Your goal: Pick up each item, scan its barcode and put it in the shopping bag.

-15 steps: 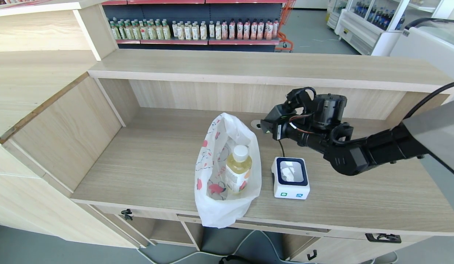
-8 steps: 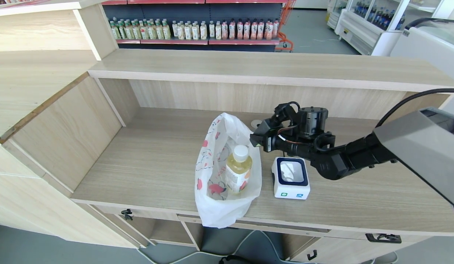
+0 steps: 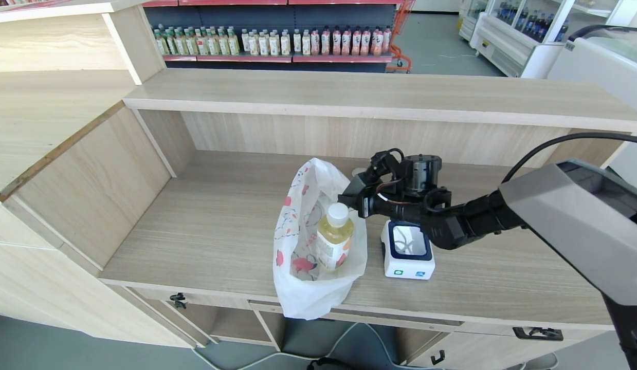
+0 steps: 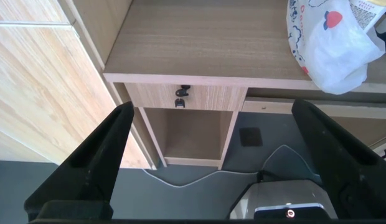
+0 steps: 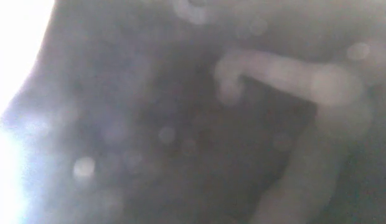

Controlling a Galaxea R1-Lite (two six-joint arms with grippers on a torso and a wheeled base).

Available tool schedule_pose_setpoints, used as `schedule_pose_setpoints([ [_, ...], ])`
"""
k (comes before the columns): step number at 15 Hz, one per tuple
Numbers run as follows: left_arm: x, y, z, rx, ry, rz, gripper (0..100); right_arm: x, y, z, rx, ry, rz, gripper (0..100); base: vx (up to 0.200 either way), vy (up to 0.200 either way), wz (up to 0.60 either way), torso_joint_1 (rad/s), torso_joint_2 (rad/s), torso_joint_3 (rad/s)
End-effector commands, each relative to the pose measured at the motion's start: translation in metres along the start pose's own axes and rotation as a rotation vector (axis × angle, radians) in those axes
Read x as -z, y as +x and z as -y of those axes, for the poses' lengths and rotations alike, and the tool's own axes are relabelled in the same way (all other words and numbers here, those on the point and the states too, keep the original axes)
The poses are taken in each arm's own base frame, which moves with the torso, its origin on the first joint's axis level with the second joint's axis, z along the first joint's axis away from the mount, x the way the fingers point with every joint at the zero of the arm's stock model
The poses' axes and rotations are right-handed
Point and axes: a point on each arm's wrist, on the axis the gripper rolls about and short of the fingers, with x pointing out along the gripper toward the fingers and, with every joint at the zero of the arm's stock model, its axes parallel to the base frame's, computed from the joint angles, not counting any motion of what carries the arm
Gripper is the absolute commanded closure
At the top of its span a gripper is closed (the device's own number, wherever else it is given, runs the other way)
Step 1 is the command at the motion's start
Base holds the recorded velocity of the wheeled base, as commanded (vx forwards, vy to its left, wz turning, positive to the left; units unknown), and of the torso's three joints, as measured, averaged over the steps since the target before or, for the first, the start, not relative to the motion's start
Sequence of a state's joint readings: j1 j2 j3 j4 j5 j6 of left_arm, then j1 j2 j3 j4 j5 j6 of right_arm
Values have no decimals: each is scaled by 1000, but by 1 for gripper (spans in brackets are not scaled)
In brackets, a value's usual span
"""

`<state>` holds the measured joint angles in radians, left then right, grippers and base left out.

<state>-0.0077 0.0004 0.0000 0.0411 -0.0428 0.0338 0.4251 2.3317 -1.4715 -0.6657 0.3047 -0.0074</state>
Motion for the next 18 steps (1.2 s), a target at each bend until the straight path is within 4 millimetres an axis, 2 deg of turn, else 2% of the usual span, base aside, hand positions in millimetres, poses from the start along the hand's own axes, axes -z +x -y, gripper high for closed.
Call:
schedule_pose_setpoints([
  [1, 0, 0, 0, 0, 0, 0, 0, 3, 9, -6, -23, -4, 0, 100, 0, 0, 0, 0, 0, 0],
  [10, 0, 0, 0, 0, 0, 0, 0, 25, 35, -9, -43, -11, -14, 100, 0, 0, 0, 0, 0, 0],
  [18, 0, 0, 0, 0, 0, 0, 0, 31, 54, -5, -92, -27, 23, 100, 0, 0, 0, 0, 0, 0],
])
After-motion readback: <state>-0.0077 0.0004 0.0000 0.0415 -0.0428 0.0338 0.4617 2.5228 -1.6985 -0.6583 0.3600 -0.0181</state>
